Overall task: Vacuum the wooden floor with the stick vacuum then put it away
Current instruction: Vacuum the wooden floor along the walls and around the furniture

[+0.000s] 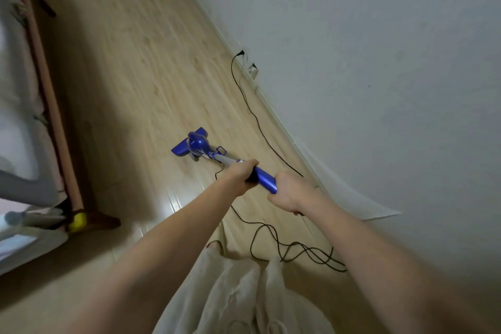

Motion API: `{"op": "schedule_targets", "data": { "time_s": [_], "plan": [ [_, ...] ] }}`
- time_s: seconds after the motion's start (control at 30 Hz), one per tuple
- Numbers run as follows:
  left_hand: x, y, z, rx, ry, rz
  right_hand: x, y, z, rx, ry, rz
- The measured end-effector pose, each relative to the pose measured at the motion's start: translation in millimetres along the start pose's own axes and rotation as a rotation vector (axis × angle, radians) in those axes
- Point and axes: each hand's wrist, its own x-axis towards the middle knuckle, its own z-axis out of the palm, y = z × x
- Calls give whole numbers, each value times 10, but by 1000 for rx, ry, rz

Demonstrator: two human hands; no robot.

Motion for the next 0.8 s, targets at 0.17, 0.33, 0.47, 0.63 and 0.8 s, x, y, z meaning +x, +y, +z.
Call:
{"op": "schedule_targets", "data": {
  "time_s": [0.17, 0.33, 0.47, 0.63, 0.8],
  "plan": [
    [434, 378, -533, -10, 46, 108, 614, -548, 30, 68, -52, -38],
    [784, 778, -1039, 38, 92, 170, 1140, -1123, 135, 246, -132, -14],
    [992, 1122, -1400, 51, 105, 208, 1488, -1559, 185, 368, -143, 2],
    [1176, 1512, -1646, 52, 147, 236, 1811, -1990, 244, 489, 23, -17],
    [1214, 1644, -1674, 23, 182, 240, 1861, -2070, 228, 419, 236, -110]
  ]
}}
